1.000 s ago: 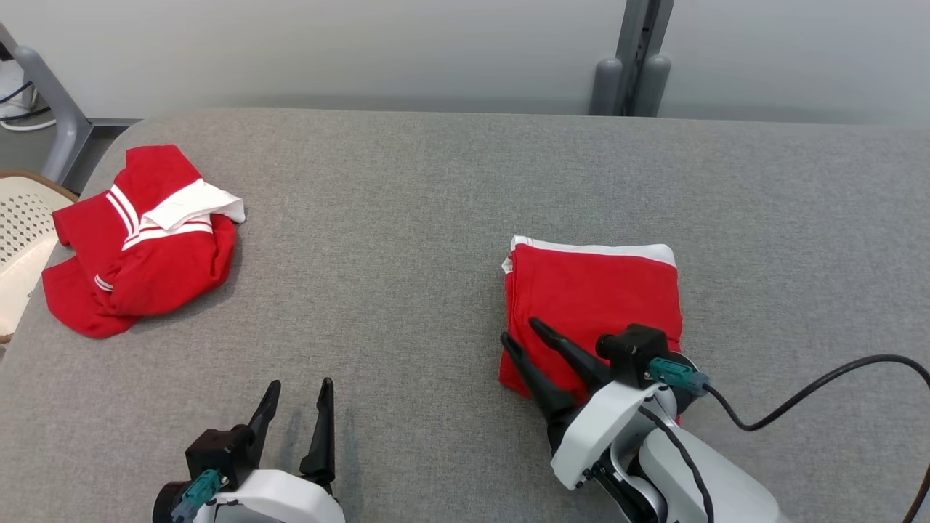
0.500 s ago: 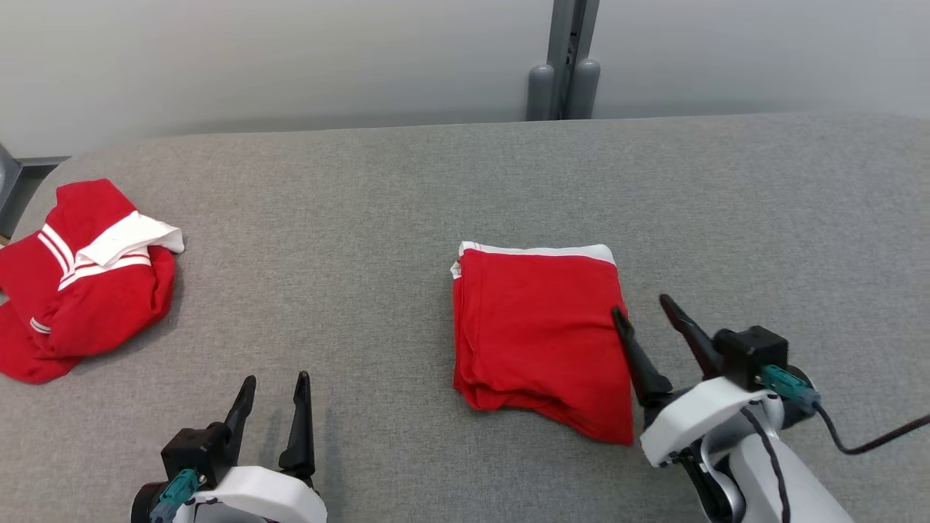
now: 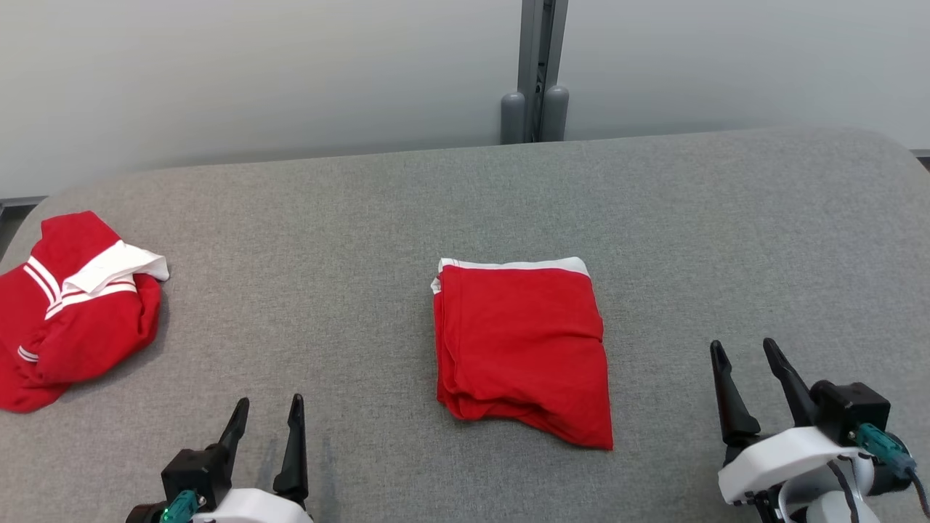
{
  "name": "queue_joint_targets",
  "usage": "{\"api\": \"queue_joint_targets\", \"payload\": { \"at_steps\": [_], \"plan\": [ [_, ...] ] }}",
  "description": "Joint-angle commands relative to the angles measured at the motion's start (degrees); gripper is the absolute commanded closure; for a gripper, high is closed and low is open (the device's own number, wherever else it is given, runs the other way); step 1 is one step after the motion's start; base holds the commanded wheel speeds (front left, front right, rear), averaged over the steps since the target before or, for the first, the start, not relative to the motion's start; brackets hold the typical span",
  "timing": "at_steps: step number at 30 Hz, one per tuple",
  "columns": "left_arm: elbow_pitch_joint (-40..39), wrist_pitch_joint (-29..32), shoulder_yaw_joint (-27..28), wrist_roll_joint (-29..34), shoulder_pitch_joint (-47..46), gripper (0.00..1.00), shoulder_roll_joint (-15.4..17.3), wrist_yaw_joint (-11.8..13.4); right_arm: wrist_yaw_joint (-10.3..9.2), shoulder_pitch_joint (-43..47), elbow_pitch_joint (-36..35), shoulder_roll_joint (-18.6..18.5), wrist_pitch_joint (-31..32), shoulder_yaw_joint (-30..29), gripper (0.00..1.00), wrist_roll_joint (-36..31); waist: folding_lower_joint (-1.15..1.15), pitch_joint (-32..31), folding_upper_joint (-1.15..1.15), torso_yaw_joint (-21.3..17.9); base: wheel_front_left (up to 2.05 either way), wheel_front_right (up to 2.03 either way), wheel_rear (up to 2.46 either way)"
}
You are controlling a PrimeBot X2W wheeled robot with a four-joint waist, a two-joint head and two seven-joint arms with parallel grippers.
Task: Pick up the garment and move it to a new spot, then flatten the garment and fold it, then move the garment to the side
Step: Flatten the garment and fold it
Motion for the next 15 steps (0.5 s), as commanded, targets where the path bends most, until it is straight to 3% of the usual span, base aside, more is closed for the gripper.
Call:
{"api": "queue_joint_targets", "payload": {
  "at_steps": [1, 15],
  "plan": [
    [-0.1, -0.1, 0.4, 0.5, 0.8, 0.0, 0.3, 0.3, 0.0, 1.1, -0.4, -0.2, -0.3, -0.6, 0.0, -0.5, 0.0, -0.9, 0.0, -0.1, 0.0, 0.0, 0.0],
    [-2.7, -0.1, 2.0, 4.7, 4.9, 0.0, 0.3, 1.9, 0.0, 5.1, -2.4, -0.3, -0.3, -0.7, 0.0, -1.6, 0.0, -4.5, 0.0, -0.6, 0.0, 0.0, 0.0]
  ]
}}
